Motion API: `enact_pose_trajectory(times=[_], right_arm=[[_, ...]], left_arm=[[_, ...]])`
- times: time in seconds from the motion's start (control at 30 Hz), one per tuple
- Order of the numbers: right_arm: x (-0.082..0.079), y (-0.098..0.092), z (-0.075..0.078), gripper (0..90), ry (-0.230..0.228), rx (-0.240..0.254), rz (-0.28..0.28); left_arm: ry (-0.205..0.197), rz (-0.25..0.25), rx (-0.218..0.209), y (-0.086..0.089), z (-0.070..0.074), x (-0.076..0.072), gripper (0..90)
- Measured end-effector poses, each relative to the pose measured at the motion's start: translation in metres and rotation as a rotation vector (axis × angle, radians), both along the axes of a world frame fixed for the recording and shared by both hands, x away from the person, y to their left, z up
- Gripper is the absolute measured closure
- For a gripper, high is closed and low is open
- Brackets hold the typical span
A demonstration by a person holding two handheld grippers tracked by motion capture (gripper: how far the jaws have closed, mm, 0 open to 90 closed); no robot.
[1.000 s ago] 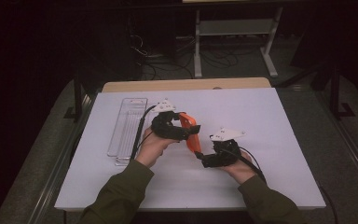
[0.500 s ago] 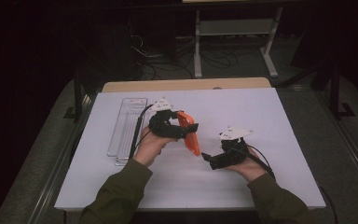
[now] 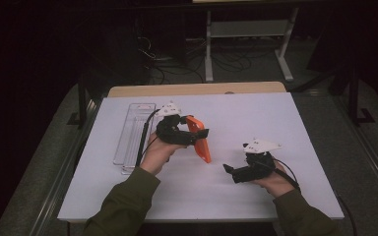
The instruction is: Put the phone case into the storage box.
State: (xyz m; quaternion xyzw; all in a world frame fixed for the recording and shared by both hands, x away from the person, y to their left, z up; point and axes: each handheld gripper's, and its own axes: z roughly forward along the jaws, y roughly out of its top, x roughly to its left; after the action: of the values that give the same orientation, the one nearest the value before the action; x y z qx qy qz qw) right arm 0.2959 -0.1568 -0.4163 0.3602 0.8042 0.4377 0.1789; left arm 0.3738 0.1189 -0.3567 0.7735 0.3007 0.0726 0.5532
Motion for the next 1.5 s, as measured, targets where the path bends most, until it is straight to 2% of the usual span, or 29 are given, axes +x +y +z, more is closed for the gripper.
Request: enact_pose_trajectory(times=[0.23, 0.43, 0.53, 0.63, 0.67, 0.73, 0.77, 0.9, 0.93, 1.07, 1.1, 1.23, 1.27, 1.33, 1.4, 1.5], right_arm=[[-0.007, -0.012, -0.006, 0.2, -0.001, -0.01, -0.001], [-0.013, -0.02, -0.012, 0.2, 0.016, -0.019, -0.008], [-0.015, -0.028, -0.015, 0.2, 0.02, -0.009, -0.017], [-0.017, -0.034, -0.019, 0.2, 0.002, 0.002, -0.021], [-0.019, -0.036, -0.02, 0.2, 0.011, 0.016, -0.026], [-0.02, -0.039, -0.022, 0.2, -0.011, 0.021, -0.034], [-0.02, -0.039, -0.022, 0.2, 0.002, 0.028, -0.038], [-0.019, -0.038, -0.022, 0.2, -0.006, 0.018, -0.03], [-0.019, -0.038, -0.022, 0.2, 0.005, 0.022, -0.031], [-0.019, -0.038, -0.02, 0.2, 0.001, 0.028, -0.029], [-0.017, -0.039, -0.019, 0.2, -0.015, 0.02, -0.025], [-0.016, -0.036, -0.017, 0.2, -0.004, 0.035, -0.03], [-0.015, -0.037, -0.017, 0.2, -0.015, 0.032, -0.027], [-0.015, -0.037, -0.018, 0.2, -0.002, 0.027, -0.022], [-0.016, -0.037, -0.018, 0.2, 0.002, 0.027, -0.018], [-0.016, -0.036, -0.018, 0.2, -0.007, 0.021, -0.009]], left_arm=[[-0.001, -0.005, -0.001, 0.0, 0.0, 0.0, 15.7], [-0.004, -0.005, -0.006, 0.001, 0.0, 0.0, 15.7], [-0.005, -0.006, -0.008, 0.002, 0.001, 0.0, 15.7], [-0.01, -0.007, -0.004, 0.003, 0.001, 0.0, 15.7], [-0.01, -0.007, -0.007, 0.003, 0.002, 0.0, 15.7], [-0.009, -0.008, -0.005, 0.004, 0.002, 0.0, 15.7], [-0.01, -0.007, -0.004, 0.004, 0.002, 0.0, 15.7], [-0.012, -0.009, -0.003, 0.005, 0.003, -0.001, 15.7], [-0.012, -0.011, -0.004, 0.005, 0.004, -0.001, 15.7], [-0.019, -0.011, -0.005, 0.007, 0.006, -0.002, 15.7], [-0.018, -0.01, -0.006, 0.007, 0.006, -0.001, 15.7], [-0.019, -0.005, 0.01, 0.009, 0.008, 0.001, 15.7], [-0.022, -0.003, 0.008, 0.009, 0.009, 0.002, 15.7], [-0.023, 0.002, 0.013, 0.011, 0.011, 0.004, 15.7], [-0.023, 0.004, 0.033, 0.013, 0.014, 0.006, 15.6], [-0.019, 0.02, 0.029, 0.017, 0.017, 0.008, 15.5]])
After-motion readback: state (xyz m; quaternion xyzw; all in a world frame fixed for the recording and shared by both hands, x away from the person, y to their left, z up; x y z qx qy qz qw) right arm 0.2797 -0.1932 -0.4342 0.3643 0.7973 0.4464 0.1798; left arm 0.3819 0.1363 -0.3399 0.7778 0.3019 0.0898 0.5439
